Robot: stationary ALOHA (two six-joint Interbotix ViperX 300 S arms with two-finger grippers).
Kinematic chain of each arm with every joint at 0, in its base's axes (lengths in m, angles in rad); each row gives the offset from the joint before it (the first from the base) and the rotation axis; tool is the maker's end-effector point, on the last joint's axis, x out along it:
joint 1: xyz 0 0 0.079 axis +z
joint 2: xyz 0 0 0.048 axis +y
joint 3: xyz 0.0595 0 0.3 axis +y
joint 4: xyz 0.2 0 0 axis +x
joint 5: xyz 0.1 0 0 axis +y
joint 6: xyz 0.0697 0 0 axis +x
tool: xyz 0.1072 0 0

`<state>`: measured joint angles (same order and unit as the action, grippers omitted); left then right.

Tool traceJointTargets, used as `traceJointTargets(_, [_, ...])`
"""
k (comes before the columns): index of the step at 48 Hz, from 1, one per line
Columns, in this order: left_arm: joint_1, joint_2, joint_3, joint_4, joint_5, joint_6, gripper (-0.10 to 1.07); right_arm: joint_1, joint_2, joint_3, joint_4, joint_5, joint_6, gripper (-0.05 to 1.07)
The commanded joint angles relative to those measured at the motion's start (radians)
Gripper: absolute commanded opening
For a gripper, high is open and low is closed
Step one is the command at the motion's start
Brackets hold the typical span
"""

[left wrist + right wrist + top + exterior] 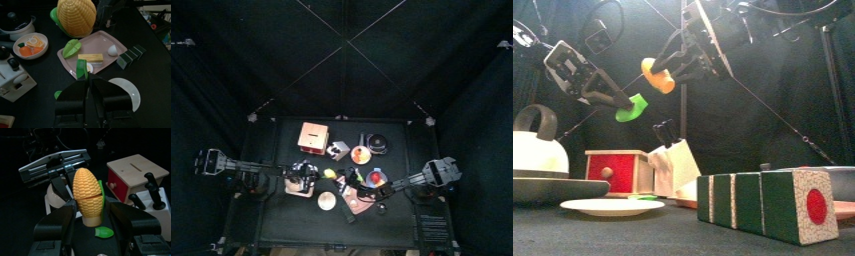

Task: Drop corn husk

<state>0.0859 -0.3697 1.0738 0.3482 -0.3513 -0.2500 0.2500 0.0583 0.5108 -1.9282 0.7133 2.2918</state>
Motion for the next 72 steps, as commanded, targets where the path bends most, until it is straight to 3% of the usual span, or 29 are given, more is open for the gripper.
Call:
traceJointTargets(1, [0.005, -0.006, -0.012, -0.005, -0.006, -0.002, 0.49, 0.005, -0.048, -0.005, 0.006, 0.008, -0.002, 0.56])
traceJointTargets(9, [0.011, 0.048, -0.031, -0.080, -0.006, -0.002, 0.50, 0.008, -0.074, 0.026, 0.035, 0.012, -0.002, 0.56])
traceJointTargets(17, [0.060, 0.126, -0.048, -0.183, -0.006, 0.003, 0.50, 0.009, -0.095, 0.061, 0.084, 0.029, 0.005, 0.56])
traceJointTargets(30, [0.067, 0.264, -0.107, -0.193, 0.003, 0.002, 0.53, 0.008, -0.097, 0.063, 0.098, 0.032, 0.003, 0.56])
traceJointTargets(41, [0.072, 0.342, -0.152, -0.195, 0.040, 0.002, 0.68, 0.008, -0.097, 0.066, 0.104, 0.032, 0.003, 0.56])
traceJointTargets(51, [0.075, 0.331, -0.150, -0.195, 0.058, 0.002, 0.74, 0.009, -0.097, 0.066, 0.104, 0.032, 0.002, 0.56])
traceJointTargets(72, [0.078, 0.222, -0.100, -0.195, 0.055, 0.002, 0.75, 0.006, -0.095, 0.067, 0.115, 0.032, 0.002, 0.56])
